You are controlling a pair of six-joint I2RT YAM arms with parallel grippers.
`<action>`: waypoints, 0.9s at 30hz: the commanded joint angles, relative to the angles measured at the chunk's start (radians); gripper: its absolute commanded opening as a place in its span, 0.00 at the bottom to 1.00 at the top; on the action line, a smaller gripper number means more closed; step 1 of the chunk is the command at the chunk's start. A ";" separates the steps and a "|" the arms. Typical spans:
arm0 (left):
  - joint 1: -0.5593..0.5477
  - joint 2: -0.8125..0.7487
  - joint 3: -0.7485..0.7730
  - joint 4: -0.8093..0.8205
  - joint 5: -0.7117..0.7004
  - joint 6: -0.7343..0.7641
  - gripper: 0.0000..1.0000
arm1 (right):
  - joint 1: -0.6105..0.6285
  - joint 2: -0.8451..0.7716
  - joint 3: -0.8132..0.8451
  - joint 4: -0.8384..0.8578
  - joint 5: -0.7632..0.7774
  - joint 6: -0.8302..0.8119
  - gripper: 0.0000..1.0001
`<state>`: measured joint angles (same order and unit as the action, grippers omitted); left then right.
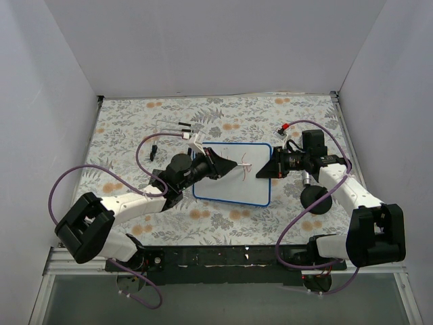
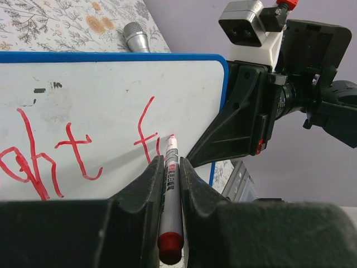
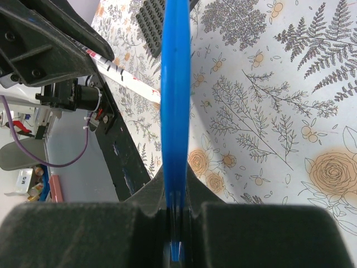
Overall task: Write a sentence on the whiteboard
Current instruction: Write with the whiteboard marker without the cap on the whiteboard.
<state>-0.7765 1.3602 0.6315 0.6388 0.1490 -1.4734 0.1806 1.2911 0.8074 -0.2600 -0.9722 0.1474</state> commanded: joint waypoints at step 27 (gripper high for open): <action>-0.003 -0.019 -0.056 -0.051 0.069 -0.005 0.00 | -0.004 -0.046 0.010 0.054 -0.068 0.000 0.01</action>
<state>-0.7765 1.3632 0.6003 0.6289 0.1959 -1.4872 0.1768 1.2900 0.8074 -0.2604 -0.9703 0.1528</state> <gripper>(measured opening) 0.118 0.096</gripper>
